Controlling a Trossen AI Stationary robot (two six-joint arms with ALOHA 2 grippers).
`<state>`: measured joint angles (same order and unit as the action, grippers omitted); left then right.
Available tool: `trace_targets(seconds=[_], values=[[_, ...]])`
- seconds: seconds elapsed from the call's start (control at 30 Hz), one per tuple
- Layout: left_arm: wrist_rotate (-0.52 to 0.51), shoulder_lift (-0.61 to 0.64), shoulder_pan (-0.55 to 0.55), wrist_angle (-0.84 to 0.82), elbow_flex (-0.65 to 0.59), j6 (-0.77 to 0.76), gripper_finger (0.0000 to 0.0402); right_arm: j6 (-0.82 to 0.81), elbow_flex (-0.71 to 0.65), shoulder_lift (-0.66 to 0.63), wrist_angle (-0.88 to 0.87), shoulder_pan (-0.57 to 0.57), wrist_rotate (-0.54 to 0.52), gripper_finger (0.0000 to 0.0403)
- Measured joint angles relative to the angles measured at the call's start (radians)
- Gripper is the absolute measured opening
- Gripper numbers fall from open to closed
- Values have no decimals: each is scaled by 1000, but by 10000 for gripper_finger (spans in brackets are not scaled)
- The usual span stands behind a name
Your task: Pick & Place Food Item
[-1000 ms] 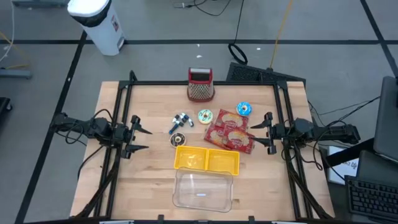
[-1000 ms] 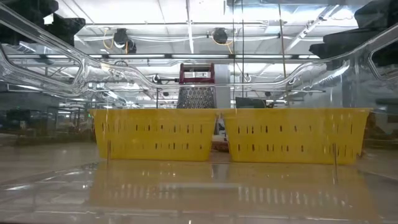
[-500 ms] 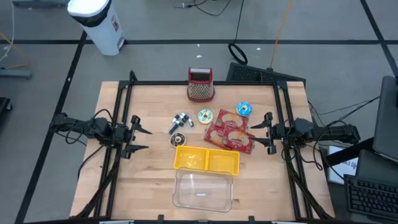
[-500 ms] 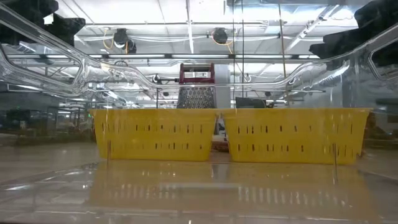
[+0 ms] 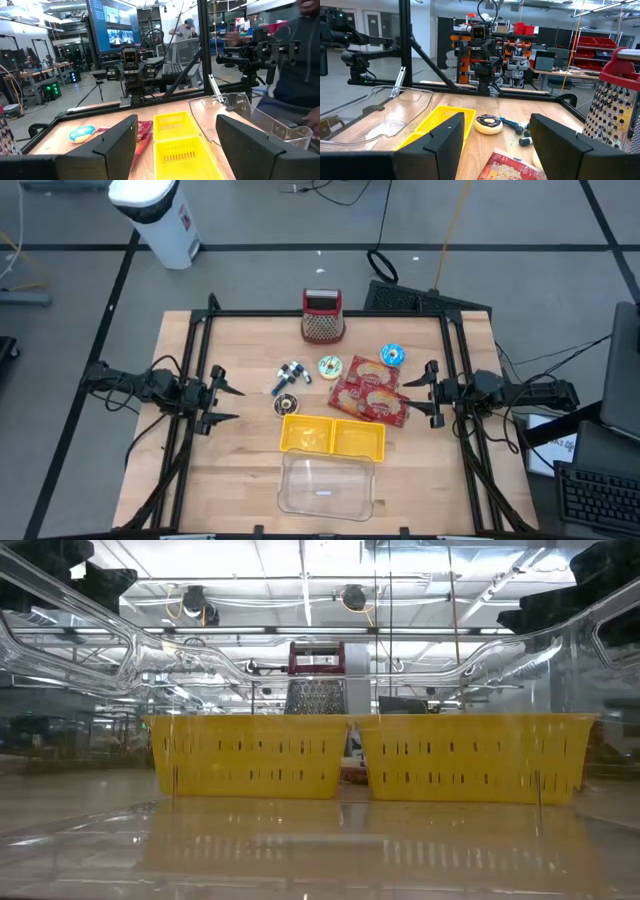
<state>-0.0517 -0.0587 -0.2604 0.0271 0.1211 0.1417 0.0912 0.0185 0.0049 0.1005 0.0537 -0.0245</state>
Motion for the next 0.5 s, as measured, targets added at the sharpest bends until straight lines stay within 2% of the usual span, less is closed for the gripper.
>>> trace_targets(seconds=[0.5], values=[[0, 0, 0, 0, 0, 0, 269, 0, 0, 0, 0, 0, 0, 215]])
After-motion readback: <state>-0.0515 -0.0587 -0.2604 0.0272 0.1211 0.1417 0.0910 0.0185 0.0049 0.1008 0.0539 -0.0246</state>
